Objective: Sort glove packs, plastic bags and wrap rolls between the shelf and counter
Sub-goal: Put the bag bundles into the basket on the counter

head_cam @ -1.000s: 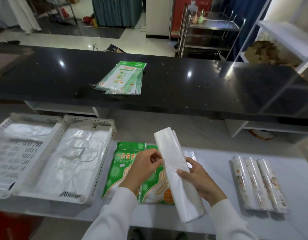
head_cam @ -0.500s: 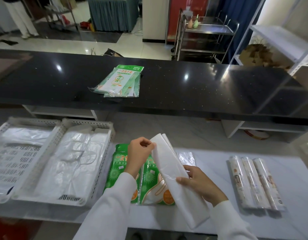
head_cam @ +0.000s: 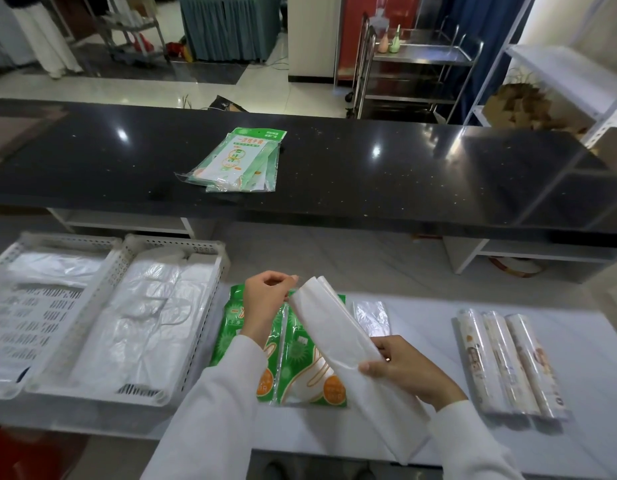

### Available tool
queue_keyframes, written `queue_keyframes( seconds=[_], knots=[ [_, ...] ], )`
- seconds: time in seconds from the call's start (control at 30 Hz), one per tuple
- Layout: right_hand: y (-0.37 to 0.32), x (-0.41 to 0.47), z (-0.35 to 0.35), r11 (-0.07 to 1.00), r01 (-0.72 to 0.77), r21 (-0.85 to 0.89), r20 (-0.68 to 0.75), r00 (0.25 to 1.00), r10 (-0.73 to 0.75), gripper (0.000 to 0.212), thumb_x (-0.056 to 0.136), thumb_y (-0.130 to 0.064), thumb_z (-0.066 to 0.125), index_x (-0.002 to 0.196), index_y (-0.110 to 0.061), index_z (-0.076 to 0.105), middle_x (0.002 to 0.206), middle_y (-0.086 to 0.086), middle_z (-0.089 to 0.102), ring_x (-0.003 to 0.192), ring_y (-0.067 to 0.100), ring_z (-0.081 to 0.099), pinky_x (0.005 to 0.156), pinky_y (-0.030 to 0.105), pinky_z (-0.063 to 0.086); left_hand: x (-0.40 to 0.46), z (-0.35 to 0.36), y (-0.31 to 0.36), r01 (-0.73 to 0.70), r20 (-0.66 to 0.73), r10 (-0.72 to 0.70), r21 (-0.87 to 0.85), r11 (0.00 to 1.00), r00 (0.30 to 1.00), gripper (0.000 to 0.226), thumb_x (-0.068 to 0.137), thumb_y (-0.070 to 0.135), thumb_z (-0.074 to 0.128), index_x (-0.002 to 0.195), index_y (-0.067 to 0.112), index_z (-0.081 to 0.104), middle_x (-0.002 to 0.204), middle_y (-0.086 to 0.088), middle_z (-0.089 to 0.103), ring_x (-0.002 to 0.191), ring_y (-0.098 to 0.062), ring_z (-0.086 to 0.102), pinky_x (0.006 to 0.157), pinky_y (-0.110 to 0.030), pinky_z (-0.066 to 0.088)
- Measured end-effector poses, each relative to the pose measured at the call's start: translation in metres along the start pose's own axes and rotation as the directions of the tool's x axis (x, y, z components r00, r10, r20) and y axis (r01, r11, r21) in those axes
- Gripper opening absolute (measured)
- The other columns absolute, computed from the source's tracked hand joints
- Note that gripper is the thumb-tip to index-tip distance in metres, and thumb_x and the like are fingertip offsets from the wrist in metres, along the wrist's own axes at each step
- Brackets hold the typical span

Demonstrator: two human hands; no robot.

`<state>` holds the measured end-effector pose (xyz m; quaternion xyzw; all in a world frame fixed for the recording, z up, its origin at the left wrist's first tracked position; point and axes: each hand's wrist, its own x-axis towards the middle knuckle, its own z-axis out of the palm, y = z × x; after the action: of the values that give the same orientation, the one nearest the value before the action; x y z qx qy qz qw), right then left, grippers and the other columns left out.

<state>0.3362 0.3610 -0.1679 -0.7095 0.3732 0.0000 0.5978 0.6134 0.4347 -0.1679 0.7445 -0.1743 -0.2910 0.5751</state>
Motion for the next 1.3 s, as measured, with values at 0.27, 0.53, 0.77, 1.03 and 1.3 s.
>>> queue_keyframes(
  seconds=[0.27, 0.53, 0.77, 1.03, 1.3],
  knots=[
    [0.018, -0.007, -0.011, 1.0, 0.009, 0.002, 0.047, 0.999, -0.009, 0.012, 0.088, -0.019, 0.08, 0.1, -0.019, 0.079, 0.099, 0.002, 0.079, 0.093, 0.017, 0.075, 0.08, 0.032, 0.059, 0.008, -0.018, 0.004, -0.072, 0.028, 0.069, 0.15, 0.986, 0.997, 0.011, 0.09, 0.029, 0.079, 0.084, 0.02, 0.077, 0.073, 0.005, 0.076, 0.072, -0.012, 0.073, 0.063, -0.018, 0.055],
    [0.03, -0.012, -0.026, 0.993, 0.029, 0.111, -0.042, 0.999, -0.024, 0.027, 0.084, -0.035, 0.081, 0.11, -0.028, 0.078, 0.105, -0.003, 0.08, 0.096, 0.018, 0.077, 0.08, 0.031, 0.062, -0.005, -0.022, 0.0, -0.166, 0.066, 0.153, 0.29, 0.942, 0.986, 0.009, 0.094, 0.03, 0.075, 0.085, 0.031, 0.076, 0.074, 0.007, 0.076, 0.072, -0.011, 0.073, 0.073, -0.035, 0.064],
    [0.012, -0.001, -0.027, 0.967, 0.092, 0.237, -0.071, 0.994, -0.077, 0.031, 0.078, -0.034, 0.082, 0.108, -0.024, 0.08, 0.103, 0.007, 0.081, 0.095, 0.031, 0.077, 0.079, 0.038, 0.063, -0.003, -0.034, 0.052, -0.336, 0.045, 0.353, 0.439, 0.833, 0.934, 0.01, 0.096, 0.031, 0.071, 0.094, 0.024, 0.077, 0.09, 0.01, 0.069, 0.083, -0.001, 0.063, 0.069, -0.009, 0.044],
    [-0.049, 0.031, -0.005, 0.933, 0.136, 0.332, -0.079, 0.99, -0.116, 0.031, 0.082, -0.031, 0.084, 0.112, -0.029, 0.079, 0.108, 0.006, 0.081, 0.094, 0.029, 0.079, 0.076, 0.038, 0.064, 0.041, -0.084, 0.122, -0.475, 0.073, 0.497, 0.44, 0.762, 0.865, 0.01, 0.089, 0.033, 0.08, 0.096, 0.026, 0.083, 0.078, 0.018, 0.076, 0.073, 0.003, 0.07, 0.07, -0.016, 0.052],
    [-0.105, 0.067, 0.019, 0.911, 0.168, 0.376, -0.149, 0.982, -0.119, 0.047, 0.076, -0.042, 0.09, 0.119, -0.029, 0.077, 0.114, 0.009, 0.08, 0.099, 0.032, 0.078, 0.075, 0.036, 0.063, 0.15, -0.12, 0.18, -0.542, 0.194, 0.549, 0.597, 0.591, 0.813, 0.019, 0.092, 0.039, 0.076, 0.1, 0.022, 0.084, 0.096, 0.004, 0.079, 0.085, -0.013, 0.07, 0.081, -0.038, 0.059]
  ],
)
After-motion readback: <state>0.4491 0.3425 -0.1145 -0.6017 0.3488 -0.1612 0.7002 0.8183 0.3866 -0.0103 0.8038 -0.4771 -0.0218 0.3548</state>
